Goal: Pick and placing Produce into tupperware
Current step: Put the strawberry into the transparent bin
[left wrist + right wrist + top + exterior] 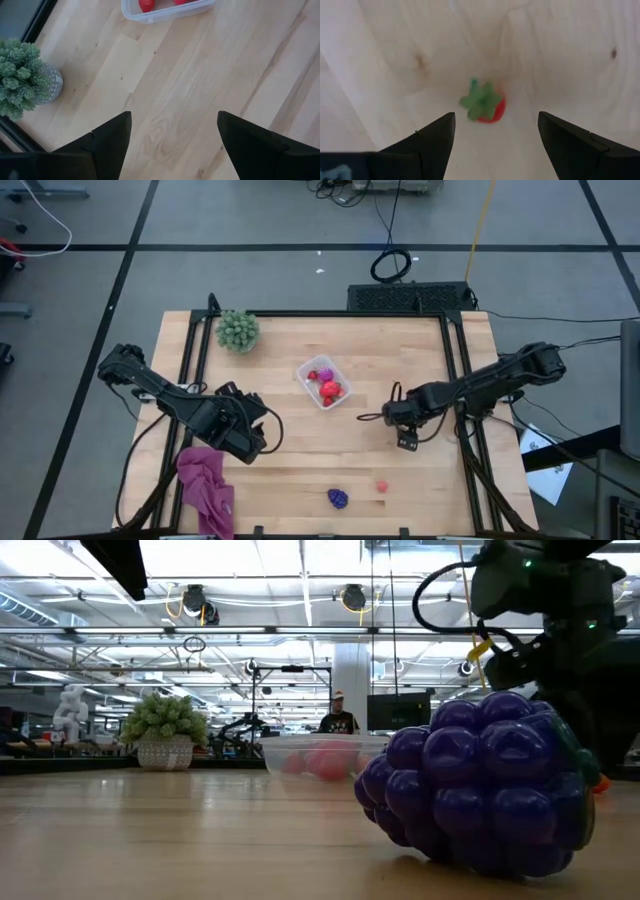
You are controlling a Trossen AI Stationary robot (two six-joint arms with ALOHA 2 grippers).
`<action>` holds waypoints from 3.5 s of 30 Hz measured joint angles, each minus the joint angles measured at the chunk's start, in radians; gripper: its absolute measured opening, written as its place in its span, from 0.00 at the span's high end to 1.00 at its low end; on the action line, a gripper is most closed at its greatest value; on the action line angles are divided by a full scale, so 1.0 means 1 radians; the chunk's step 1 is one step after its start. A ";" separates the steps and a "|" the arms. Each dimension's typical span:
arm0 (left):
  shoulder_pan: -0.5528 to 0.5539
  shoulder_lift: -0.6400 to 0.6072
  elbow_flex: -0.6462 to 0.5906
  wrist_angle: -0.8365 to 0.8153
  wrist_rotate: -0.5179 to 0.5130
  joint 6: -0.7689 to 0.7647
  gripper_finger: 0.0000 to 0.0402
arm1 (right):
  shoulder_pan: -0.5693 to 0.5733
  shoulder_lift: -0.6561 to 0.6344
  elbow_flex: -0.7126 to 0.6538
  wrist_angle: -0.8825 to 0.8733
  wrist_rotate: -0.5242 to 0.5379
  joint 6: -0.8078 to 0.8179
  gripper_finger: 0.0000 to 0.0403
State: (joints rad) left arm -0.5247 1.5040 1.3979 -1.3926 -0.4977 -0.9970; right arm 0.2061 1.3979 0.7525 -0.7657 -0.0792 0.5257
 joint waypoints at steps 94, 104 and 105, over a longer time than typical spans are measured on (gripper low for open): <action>0.000 0.000 0.000 0.014 -0.001 0.002 0.26 | -0.059 0.054 0.055 -0.078 -0.048 -0.101 0.47; 0.000 0.000 0.000 0.014 -0.002 0.000 0.26 | -0.061 0.053 -0.014 -0.073 -0.083 -0.104 0.40; 0.000 0.000 0.000 0.014 -0.002 0.000 0.26 | -0.061 0.053 -0.016 -0.074 -0.083 -0.104 0.40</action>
State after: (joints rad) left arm -0.5247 1.5040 1.3979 -1.3785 -0.4992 -0.9970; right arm 0.1452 1.4513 0.7363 -0.8394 -0.1623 0.4217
